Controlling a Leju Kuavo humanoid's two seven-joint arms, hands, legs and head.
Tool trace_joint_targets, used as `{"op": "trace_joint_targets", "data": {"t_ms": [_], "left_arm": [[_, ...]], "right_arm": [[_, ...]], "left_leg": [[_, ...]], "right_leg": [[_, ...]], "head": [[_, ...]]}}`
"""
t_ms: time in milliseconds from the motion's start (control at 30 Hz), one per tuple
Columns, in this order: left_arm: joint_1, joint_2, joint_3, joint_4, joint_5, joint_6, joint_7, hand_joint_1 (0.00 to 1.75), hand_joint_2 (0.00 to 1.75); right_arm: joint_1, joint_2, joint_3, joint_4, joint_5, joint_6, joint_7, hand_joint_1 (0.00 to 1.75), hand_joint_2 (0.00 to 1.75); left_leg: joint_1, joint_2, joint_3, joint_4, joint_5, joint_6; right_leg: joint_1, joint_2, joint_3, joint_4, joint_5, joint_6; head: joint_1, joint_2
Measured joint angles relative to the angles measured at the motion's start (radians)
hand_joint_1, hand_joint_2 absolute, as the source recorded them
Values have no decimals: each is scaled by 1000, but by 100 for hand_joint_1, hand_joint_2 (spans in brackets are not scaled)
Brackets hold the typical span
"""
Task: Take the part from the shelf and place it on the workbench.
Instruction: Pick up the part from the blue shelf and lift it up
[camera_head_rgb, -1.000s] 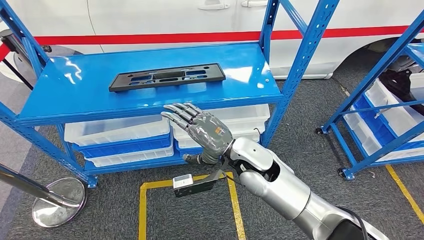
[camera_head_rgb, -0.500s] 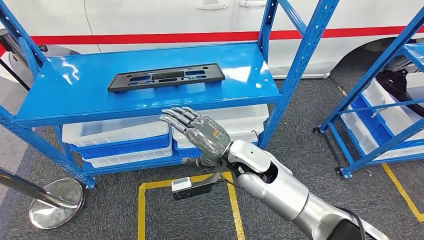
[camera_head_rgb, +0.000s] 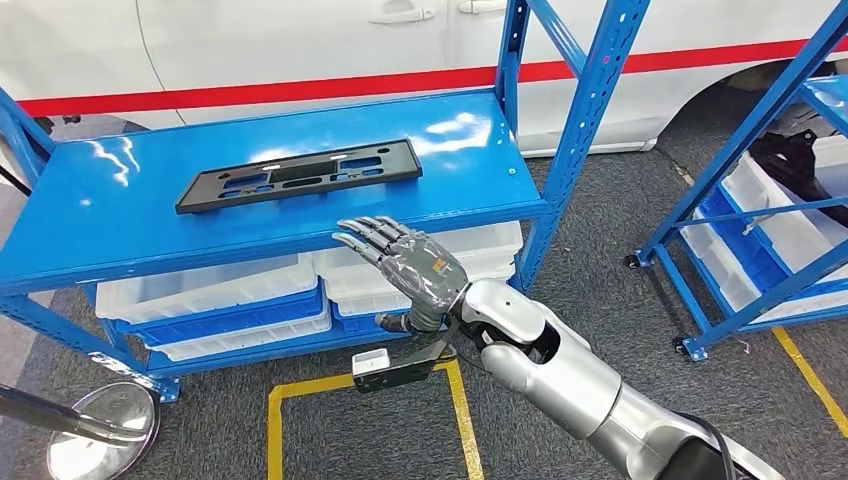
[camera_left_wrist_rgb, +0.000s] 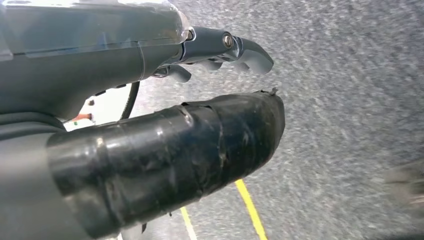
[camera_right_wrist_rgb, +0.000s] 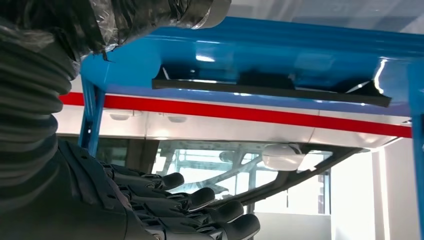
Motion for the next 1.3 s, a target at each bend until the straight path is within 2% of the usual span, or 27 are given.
{"op": "trace_joint_targets", "data": {"t_ms": [33, 67, 100, 200, 267, 333, 400, 433, 467, 500, 533, 567, 600, 633, 667, 700, 767, 833, 867, 933, 967, 1000, 1033, 1133, 1167, 1233, 1300], "left_arm": [[3, 1, 0, 1, -1, 0, 0, 0, 0], [5, 2, 0, 2, -2, 0, 0, 0, 0], [6, 2, 0, 3, -3, 0, -1, 0, 0], [1, 4, 1, 4, -5, 1, -2, 0, 0], [1, 3, 1, 5, -5, 1, -2, 0, 0], [2, 2, 1, 5, -5, 1, -3, 0, 0], [3, 3, 1, 5, -5, 1, -3, 0, 0], [3, 2, 1, 5, -5, 1, -3, 0, 0], [3, 2, 1, 5, -6, 1, -3, 0, 0], [4, 1, 1, 5, -6, 1, -3, 0, 0], [5, 1, 1, 6, -7, 1, -3, 0, 0], [7, 0, 1, 6, -7, 1, -3, 0, 0], [8, 0, 1, 7, -8, 1, -3, 0, 0], [6, 0, 1, 8, -9, 1, -4, 0, 0], [4, 0, 1, 9, -10, 1, -4, 0, 0], [1, 0, 1, 9, -12, 1, -5, 0, 0], [-4, 0, 1, 9, -17, 0, -7, 0, 0], [-6, 0, 1, 9, -21, 0, -8, 0, 0], [-6, 0, 1, 9, -23, 0, -10, 0, 0], [-6, -1, 1, 9, -26, 0, -11, 0, 0], [-5, -1, 1, 10, -27, 0, -12, 0, 0], [-3, -1, 1, 10, -28, 0, -11, 0, 0], [-1, -1, 1, 10, -28, 0, -11, 0, 0], [9, 4, 1, 12, -28, 0, -10, 0, 0], [10, 6, 1, 13, -28, 0, -11, 0, 0], [8, 6, 1, 14, -28, 0, -11, 0, 0], [6, 5, 1, 14, -28, 0, -10, 0, 0]], "right_arm": [[0, 0, -1, 1, 1, 0, 1, 0, 175], [0, 1, -2, 2, 1, 0, 2, 0, 175], [0, 1, -3, 3, 2, 0, 3, 0, 175], [1, 2, -5, 6, 4, 1, 5, 0, 175], [-1, 1, -8, 6, 5, 0, 5, 0, 175], [-2, 1, -10, 7, 5, 0, 5, 0, 175], [0, 1, -11, 10, 5, 0, 5, 0, 175], [2, 1, -11, 12, 6, 0, 5, 0, 175], [4, 1, -11, 13, 7, 0, 6, 0, 175], [5, 1, -11, 15, 8, 0, 7, 0, 175], [5, 1, -11, 16, 10, 1, 9, 0, 175], [5, 1, -12, 18, 11, 2, 11, 0, 175], [5, 1, -12, 20, 13, 4, 13, 0, 175], [6, 1, -12, 22, 15, 6, 15, 0, 175], [5, 2, -12, 25, 17, 8, 18, 0, 175], [3, 4, -13, 27, 19, 10, 22, 0, 175], [-5, 8, -15, 32, 23, 10, 30, 0, 175], [-12, 15, -17, 44, 25, 10, 34, 0, 175], [-14, 19, -17, 53, 25, 10, 34, 0, 175], [-16, 26, -17, 74, 25, 9, 35, 0, 175], [-16, 29, -17, 85, 25, 9, 35, 0, 175], [-16, 31, -17, 95, 25, 9, 36, 0, 175], [-17, 34, -18, 105, 24, 9, 36, 0, 175], [-16, 44, -18, 131, 24, 8, 36, 0, 175], [-16, 46, -18, 137, 24, 8, 37, 0, 175], [-18, 50, -20, 144, 24, 6, 38, 0, 175], [-23, 52, -24, 147, 24, 4, 38, 0, 175]], "left_leg": [[-4, -2, 16, -65, 51, 10], [-9, -4, 33, -117, 87, 20], [-13, -5, 51, -161, 101, 29], [-17, -7, 84, -220, 79, 42], [-11, -8, 114, -247, 73, 47], [-6, -8, 147, -267, 65, 52], [-4, -8, 169, -272, 49, 54], [-3, -9, 181, -273, 38, 53], [-2, -10, 196, -273, 26, 52], [0, -11, 214, -272, 12, 49], [1, -11, 233, -272, -2, 44], [1, -11, 250, -271, -17, 39], [0, -11, 262, -267, -31, 34], [0, -11, 269, -266, -45, 26], [-1, -11, 276, -262, -54, 18], [-2, -11, 281, -259, -57, 11], [1, -10, 271, -220, -48, 1], [4, -11, 207, -115, -46, -4], [4, -11, 161, -52, -63, -6], [4, -11, 79, 24, -130, -9], [3, -11, 54, 26, -156, -9], [2, -11, 41, 3, -161, -6], [0, -11, 37, -41, -133, 0], [-18, -19, 41, -191, 62, 33], [-23, -22, 43, -214, 100, 40], [-22, -24, 63, -230, 103, 47], [-16, -22, 96, -250, 98, 55]], "right_leg": [[1, 2, 15, -1, -12, 1], [4, 3, 26, -3, -22, 4], [4, 5, 33, -7, -30, 8], [3, 3, 47, -13, -28, 26], [2, -1, 37, 22, -17, 37], [-1, -3, -26, 122, -25, 48], [-5, -4, -117, 229, -68, 56], [-8, -5, -152, 252, -90, 59], [-10, -6, -173, 247, -96, 62], [-12, -8, -182, 214, -77, 65], [-14, -11, -178, 158, -30, 66], [-15, -15, -173, 93, 37, 65], [-14, -19, -169, 44, 90, 61], [-11, -22, -164, 14, 125, 53], [-8, -23, -162, 3, 137, 43], [-6, -21, -155, 6, 126, 33], [-7, -16, -135, 1, 114, 14], [-7, -13, -111, -6, 101, 0], [-6, -12, -98, -8, 91, -4], [-2, -10, -70, -9, 67, -8], [0, -9, -53, -9, 54, -8], [2, -7, -35, -9, 40, -8], [5, -5, -15, -10, 25, -8], [9, 2, 23, -11, -15, 1], [9, 4, 32, -11, -23, 6], [12, 6, 42, -3, -23, 16], [12, 3, 21, 53, -5, 25]], "head": [[0, 0], [1, 0], [0, 0], [0, 0], [1, 0], [1, 0], [1, 0], [1, 0], [1, 0], [1, 0], [1, 0], [1, 0], [0, 0], [0, 0], [-1, 0], [-1, 0], [-1, 0], [-1, 0], [-1, 0], [-1, 0], [-1, 0], [-1, 0], [-1, 0], [0, 0], [0, 0], [-1, 0], [-1, 0]]}}
